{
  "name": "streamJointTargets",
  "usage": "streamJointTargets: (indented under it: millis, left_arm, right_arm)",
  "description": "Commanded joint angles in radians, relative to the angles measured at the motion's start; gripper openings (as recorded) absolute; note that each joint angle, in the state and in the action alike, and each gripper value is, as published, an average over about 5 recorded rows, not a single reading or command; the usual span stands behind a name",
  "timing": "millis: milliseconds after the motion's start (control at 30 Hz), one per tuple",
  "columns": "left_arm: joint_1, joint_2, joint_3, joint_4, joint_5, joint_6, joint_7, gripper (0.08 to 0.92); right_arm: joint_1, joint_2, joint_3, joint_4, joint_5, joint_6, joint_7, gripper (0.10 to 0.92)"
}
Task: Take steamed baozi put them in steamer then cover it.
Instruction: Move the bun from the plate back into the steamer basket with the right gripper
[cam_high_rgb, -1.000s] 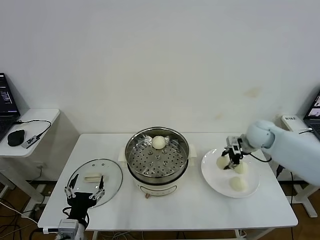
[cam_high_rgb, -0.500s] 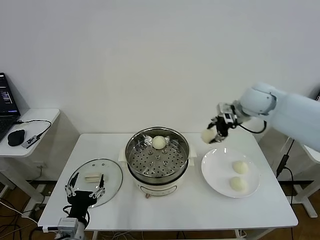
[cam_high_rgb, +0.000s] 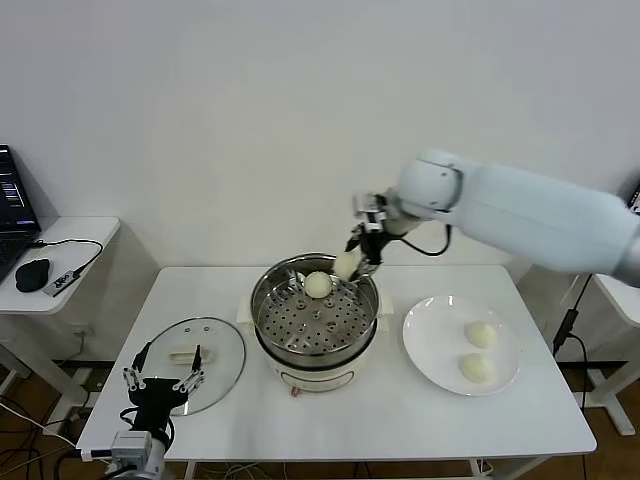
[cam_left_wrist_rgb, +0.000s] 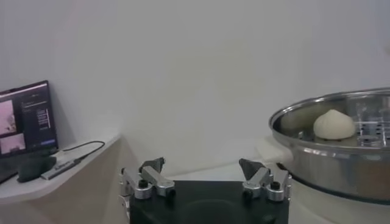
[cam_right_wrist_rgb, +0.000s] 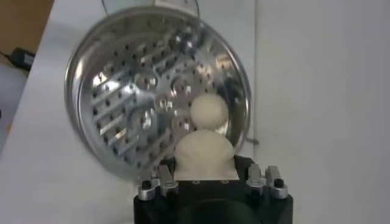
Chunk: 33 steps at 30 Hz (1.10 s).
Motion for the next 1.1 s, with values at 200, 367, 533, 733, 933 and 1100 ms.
streamJointTargets:
  millis: [200,367,533,733,933,1100]
  left_arm:
    - [0.000,-0.008,-0.004,0.005,0.002,-0.003,0.000,0.823]
    - [0.000,-0.009,-0.006,0.012,0.002,-0.004,0.001,0.823]
    - [-0.003,-0.008,-0.007,0.012,0.001,-0.004,0.001,0.823]
    - [-0.006,-0.006,-0.007,0.017,0.001,-0.005,0.001,0.823]
    - [-0.008,-0.004,-0.007,0.020,0.000,-0.005,0.001,0.823]
    - [-0.008,-0.006,-0.006,0.020,0.001,-0.005,0.001,0.823]
  right_arm:
    - [-0.137,0.253,0.012,-0.164,0.012,-0.075,0.056,0.619]
    - [-0.174,0.278,0.024,-0.213,0.000,-0.077,0.063,0.619]
    - [-0.198,0.296,0.031,-0.240,-0.012,-0.075,0.064,0.619]
    - [-0.212,0.313,0.041,-0.271,-0.019,-0.070,0.065,0.619]
    - [-0.217,0.309,0.043,-0.269,-0.031,-0.071,0.058,0.619]
    - [-0.191,0.283,0.032,-0.235,-0.036,-0.073,0.032,0.693]
